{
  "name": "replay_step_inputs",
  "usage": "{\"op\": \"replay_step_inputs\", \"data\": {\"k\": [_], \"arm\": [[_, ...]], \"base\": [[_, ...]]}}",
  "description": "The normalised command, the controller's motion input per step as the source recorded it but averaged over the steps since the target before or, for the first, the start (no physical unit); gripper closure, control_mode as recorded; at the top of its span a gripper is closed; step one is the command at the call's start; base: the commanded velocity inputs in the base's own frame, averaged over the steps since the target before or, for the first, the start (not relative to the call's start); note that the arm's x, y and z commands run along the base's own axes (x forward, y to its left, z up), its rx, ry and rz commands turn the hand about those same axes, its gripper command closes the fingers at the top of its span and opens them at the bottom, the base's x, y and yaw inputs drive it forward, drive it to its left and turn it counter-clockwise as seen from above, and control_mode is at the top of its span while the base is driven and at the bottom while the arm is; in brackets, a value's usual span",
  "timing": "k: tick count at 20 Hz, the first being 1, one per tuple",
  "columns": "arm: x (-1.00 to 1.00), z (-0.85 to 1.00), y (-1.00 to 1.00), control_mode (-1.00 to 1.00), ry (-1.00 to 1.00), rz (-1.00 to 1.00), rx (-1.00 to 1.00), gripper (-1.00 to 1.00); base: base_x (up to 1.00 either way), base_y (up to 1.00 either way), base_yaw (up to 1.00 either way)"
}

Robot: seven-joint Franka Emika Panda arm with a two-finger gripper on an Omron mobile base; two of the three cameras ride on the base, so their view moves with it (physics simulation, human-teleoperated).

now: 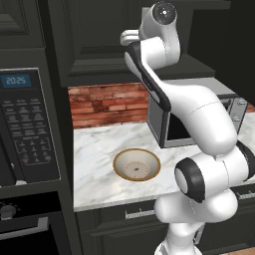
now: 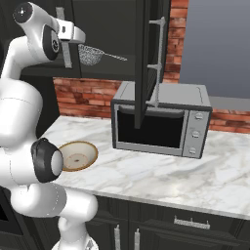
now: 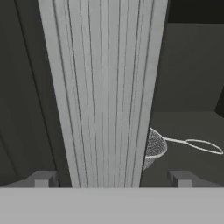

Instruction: Open the cabinet and setup a tea strainer by placing it in the bowl upright.

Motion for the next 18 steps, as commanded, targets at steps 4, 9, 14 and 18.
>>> {"op": "replay_step_inputs", "data": {"k": [4,9,14,18], "arm": [[0.08,0.0,0.04,-1.0,0.0,0.0,0.0,1.0],[0.04,0.0,0.05,-1.0,0.0,0.0,0.0,1.0],[0.0,0.0,0.11,-1.0,0.0,0.0,0.0,1.0],[-0.07,0.0,0.26,-1.0,0.01,-0.12,-0.03,1.0]], "base": [[0.0,0.0,0.0],[0.0,0.0,0.0],[0.0,0.0,0.0],[0.0,0.0,0.0]]}}
